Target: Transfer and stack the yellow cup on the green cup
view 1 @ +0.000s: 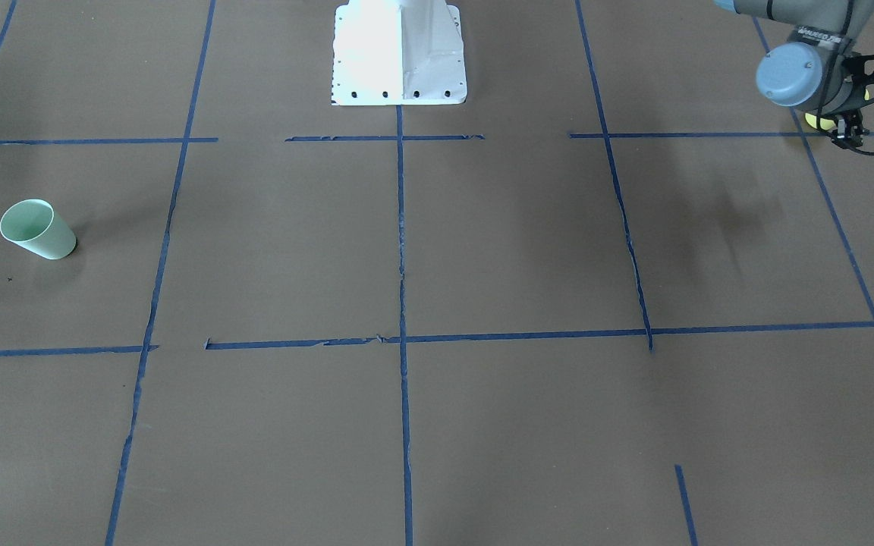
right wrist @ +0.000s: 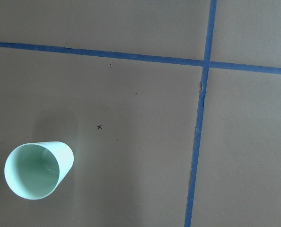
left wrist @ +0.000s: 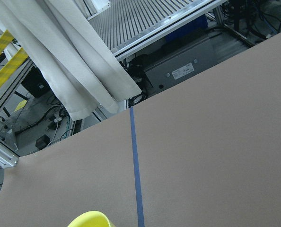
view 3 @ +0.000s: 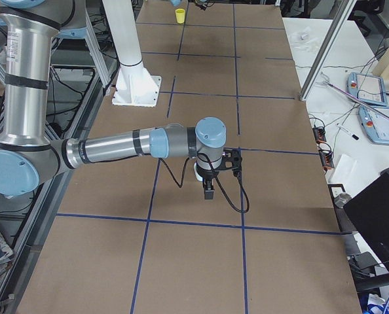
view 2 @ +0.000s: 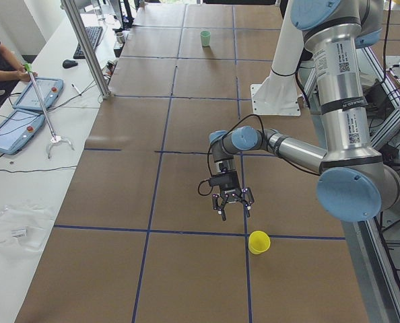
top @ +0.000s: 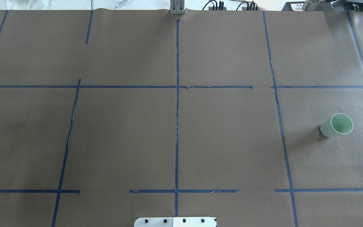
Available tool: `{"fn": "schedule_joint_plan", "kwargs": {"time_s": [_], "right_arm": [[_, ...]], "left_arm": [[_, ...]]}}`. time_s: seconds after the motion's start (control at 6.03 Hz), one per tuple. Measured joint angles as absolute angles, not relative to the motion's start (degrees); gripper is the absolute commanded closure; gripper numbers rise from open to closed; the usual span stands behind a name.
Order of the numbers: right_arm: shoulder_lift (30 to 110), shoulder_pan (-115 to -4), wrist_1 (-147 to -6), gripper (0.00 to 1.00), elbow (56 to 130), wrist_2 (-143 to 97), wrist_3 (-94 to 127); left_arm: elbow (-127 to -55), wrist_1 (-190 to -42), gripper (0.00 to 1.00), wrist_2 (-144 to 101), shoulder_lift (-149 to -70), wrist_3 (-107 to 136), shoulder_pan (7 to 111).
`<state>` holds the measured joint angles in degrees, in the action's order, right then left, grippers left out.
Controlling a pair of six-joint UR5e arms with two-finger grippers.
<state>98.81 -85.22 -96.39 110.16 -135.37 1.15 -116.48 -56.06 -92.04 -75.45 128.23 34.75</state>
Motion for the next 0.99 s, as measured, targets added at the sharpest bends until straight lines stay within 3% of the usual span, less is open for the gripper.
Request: {"fn": "schedule_joint_plan", "kwargs": {"time_s": [0.99], "right_arm": [[99.67, -84.09, -96.52, 0.0, 110.03, -135.35, 1.1]], "left_arm": [[-106.12, -52.44, 0.0, -96.42, -80.03, 148.96, 27.78]]}}
